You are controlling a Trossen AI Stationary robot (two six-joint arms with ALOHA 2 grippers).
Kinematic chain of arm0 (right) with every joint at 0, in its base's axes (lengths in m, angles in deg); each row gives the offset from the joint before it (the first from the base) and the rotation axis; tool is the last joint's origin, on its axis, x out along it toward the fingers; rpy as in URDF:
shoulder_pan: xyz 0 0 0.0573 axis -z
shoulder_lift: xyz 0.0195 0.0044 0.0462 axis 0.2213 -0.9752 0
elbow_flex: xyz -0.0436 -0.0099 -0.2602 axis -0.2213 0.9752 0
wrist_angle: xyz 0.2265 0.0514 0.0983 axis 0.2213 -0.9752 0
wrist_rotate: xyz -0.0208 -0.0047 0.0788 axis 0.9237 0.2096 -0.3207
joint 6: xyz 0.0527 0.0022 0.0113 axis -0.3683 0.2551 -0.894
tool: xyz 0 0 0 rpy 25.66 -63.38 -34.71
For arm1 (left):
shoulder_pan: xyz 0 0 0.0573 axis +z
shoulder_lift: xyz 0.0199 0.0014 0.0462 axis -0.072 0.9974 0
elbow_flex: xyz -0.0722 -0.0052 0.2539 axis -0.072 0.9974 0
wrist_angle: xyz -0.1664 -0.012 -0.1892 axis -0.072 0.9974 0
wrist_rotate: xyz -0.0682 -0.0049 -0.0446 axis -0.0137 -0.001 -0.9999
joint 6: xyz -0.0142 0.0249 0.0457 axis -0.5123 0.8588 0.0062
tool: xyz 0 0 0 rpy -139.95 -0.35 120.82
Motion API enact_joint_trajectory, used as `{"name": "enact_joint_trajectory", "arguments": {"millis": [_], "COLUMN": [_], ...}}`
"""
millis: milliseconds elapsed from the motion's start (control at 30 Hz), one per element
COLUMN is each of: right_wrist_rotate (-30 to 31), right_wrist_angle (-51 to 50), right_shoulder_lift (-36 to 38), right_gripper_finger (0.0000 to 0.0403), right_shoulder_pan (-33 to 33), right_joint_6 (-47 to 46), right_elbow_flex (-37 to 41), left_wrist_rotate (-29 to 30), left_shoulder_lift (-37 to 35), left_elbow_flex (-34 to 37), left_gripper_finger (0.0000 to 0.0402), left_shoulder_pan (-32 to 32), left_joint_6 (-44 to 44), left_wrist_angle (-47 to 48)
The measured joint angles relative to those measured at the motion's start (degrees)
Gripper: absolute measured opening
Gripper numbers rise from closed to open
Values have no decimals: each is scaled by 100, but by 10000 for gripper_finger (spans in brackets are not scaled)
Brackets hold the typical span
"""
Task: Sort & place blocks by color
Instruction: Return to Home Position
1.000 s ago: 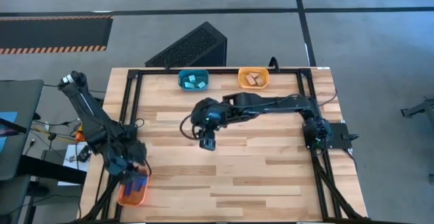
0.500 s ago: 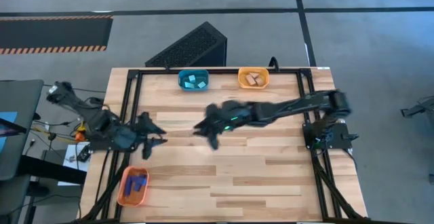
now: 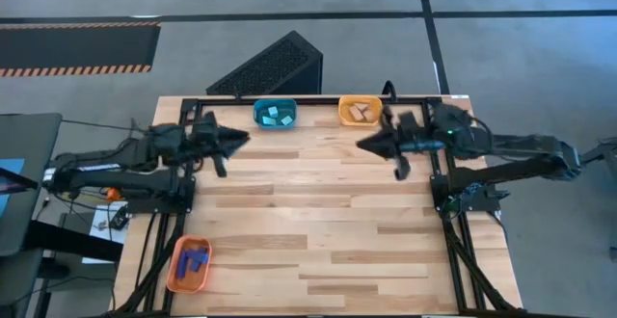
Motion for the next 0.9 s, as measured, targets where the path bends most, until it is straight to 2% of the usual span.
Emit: {"name": "enact_joint_trajectory", "arguments": {"millis": [67,133,267,367,433,533,700,900], "right_wrist_rotate": [201,395,319,307,316,303,304,326], "right_wrist_angle": [-1141,-1791,-1666,-1708,-1705,-1715,-1382,-901], "right_shoulder_lift": [397,674,1327,1906,2319,2909,3701,4802], "right_gripper_finger": [10,6,7,4,5,3,3,2], "right_shoulder_pan": [25,35,-82,-105,-21,92,128,-88], "right_joint_6": [707,945,1703,1956,1870,1456,953,752], "right_elbow_flex": [15,31,152,510,887,1491,2408,3292], "left_wrist_rotate": [120,163,261,791,1111,1118,172,98], "left_shoulder_lift": [-344,-663,-1093,-1225,-1309,-1407,-1682,-2020], "left_elbow_flex": [213,590,1769,2385,2482,2471,2456,2456], "left_gripper_finger": [17,6,6,4,4,4,0,0], "left_shoulder_pan": [-10,-47,-184,-169,-169,-171,-197,-195], "left_joint_6": [61,39,115,351,384,415,1228,1485], "left_wrist_angle": [37,-186,-1561,-2346,-2404,-2415,-2102,-1472]}}
